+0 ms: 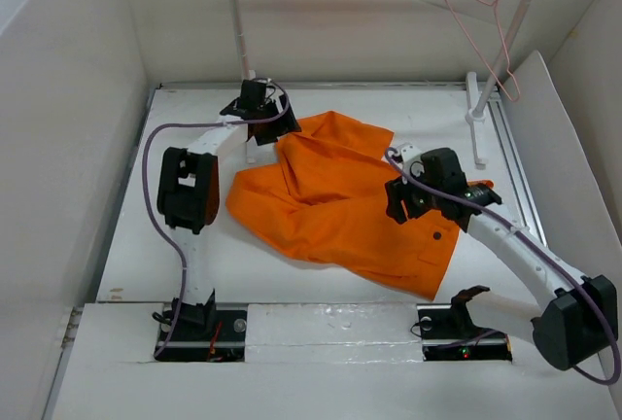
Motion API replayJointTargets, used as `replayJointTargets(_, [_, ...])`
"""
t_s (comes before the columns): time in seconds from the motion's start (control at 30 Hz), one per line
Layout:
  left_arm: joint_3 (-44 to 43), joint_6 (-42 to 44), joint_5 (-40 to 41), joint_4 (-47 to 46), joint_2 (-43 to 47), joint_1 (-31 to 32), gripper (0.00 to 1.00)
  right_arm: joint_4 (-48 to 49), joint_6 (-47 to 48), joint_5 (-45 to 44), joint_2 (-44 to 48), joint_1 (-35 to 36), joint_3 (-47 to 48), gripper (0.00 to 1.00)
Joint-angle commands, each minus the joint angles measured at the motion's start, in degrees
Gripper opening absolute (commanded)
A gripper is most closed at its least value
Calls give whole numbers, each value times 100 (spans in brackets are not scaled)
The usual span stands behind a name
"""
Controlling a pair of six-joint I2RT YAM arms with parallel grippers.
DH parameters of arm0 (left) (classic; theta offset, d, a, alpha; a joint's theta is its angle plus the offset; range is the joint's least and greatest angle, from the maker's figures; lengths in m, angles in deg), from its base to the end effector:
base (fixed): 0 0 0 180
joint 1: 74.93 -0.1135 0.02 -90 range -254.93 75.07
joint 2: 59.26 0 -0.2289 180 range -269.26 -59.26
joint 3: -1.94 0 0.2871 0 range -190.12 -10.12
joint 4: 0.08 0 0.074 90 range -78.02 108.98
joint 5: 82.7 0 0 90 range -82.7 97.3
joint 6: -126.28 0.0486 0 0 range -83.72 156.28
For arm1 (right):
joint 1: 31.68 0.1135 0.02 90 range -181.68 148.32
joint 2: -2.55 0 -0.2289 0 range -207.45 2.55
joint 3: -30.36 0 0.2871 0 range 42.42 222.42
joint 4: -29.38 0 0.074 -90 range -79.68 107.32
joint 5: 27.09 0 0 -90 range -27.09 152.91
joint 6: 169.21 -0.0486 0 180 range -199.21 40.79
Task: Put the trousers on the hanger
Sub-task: Flatten out the trousers at the center of the board.
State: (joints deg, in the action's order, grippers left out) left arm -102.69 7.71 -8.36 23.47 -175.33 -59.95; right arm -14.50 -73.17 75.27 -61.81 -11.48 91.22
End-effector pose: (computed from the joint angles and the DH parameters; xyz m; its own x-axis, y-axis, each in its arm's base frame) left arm 0.4805 -0.1422 0.1929 -0.7077 -0.2873 -0.6455 0.1413 0.8376 -0.5277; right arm 0.2684 0.1098 0.2129 -0.6370 -0.3439 -0.6899 -0.5434 0.8351 0.0854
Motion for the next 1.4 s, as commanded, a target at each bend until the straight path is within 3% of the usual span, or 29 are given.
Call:
replayJointTargets(0.0, [-628,-296,308,-147,-544,119,75,184,-488,-225,178,623,-63,66])
replayJointTargets(0.33, [-1578,-772,28,-472,-1734,119,67,316,-1210,-471,213,1152,-633,68])
replayJointTargets(0.43, [-2088,-842,98,-305,-2086,119,33,447,-1369,-629,266,1152,-958,69])
replayJointTargets(0.47, [-2298,-842,133,-227,-2121,119,4,448,-1369,-717,240,1030,-1021,68])
replayJointTargets(0.5, [-2378,-834,203,53,-2052,119,0,457,-1360,-744,205,951,-1082,68])
replayJointTargets(0.57, [-2118,-711,449,169,-1667,119,0,430,-1282,-779,108,671,-1188,67])
replayJointTargets(0.67, [-1075,-526,984,214,-280,119,0,457,-1097,-666,-138,292,-1215,66])
replayJointTargets(0.8, [10,-429,1951,940,1906,294,0,659,-755,-507,-209,-331,-1180,66])
replayJointTargets(0.87, [413,-429,2601,1275,2473,609,0,773,-675,-428,-279,-499,-1153,66])
replayJointTargets(1.0, [232,-701,3454,2617,3414,1313,0,1010,-368,-60,-612,-763,-1153,66])
replayJointTargets(1.1, [-452,-965,4017,3429,3451,1919,0,1212,-279,135,-885,-948,-1170,67])
replayJointTargets(1.27, [-2052,-852,4641,4204,2705,2184,0,1327,-139,372,-1114,-1325,-961,69])
replayJointTargets(1.33, [-2133,-641,4712,4090,2161,2132,13,1222,-95,425,-1053,-1475,-776,69])
replayJointTargets(1.37, [-1959,-562,4652,3776,1933,2062,27,1169,-77,408,-1018,-1545,-549,71])
